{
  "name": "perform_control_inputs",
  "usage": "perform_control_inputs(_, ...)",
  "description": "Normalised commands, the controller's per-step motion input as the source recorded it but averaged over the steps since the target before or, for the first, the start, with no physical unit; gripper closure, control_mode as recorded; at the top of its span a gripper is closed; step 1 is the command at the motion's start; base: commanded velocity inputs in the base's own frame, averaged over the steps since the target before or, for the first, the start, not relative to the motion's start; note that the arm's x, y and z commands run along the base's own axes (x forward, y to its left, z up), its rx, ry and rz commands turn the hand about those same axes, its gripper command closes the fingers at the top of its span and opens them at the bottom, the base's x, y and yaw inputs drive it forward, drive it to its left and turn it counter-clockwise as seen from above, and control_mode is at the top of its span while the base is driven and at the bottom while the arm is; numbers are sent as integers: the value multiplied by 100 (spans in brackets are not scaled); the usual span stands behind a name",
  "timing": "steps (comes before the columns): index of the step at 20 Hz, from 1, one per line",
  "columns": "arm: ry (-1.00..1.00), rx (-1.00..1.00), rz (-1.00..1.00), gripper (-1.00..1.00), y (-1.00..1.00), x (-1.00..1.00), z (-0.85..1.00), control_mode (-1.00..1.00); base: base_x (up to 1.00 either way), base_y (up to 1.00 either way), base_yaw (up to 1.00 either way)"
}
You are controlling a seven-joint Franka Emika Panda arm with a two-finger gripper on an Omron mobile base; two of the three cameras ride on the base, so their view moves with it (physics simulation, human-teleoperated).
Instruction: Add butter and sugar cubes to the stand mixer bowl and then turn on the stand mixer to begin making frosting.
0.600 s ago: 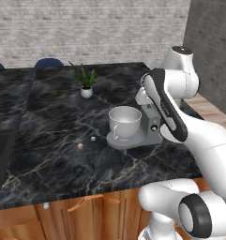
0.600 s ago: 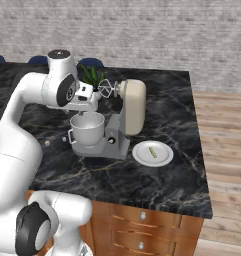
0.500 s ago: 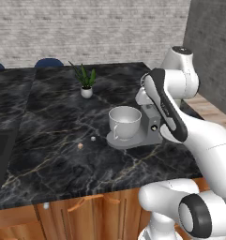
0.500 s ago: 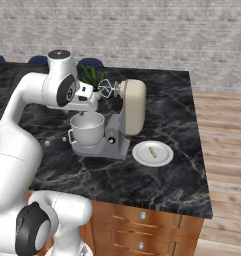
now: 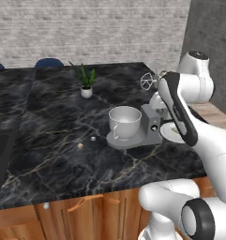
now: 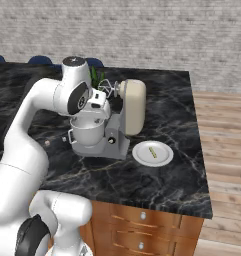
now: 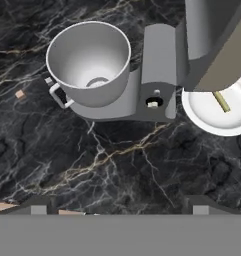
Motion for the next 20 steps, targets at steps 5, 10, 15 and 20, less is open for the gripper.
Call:
perform_control_inputs(5,-1,0,0,-100,-89,-36,-27,-100,0,0,0)
perform_control_inputs(10,0,0,2,-100,-94,-25,-24,-100,0,0,0)
perform_control_inputs(15,-7,0,11,-100,-76,-2,-29,-100,0,0,0)
perform_control_inputs(20,-9,1,19,-100,-64,9,-37,-100,0,0,0)
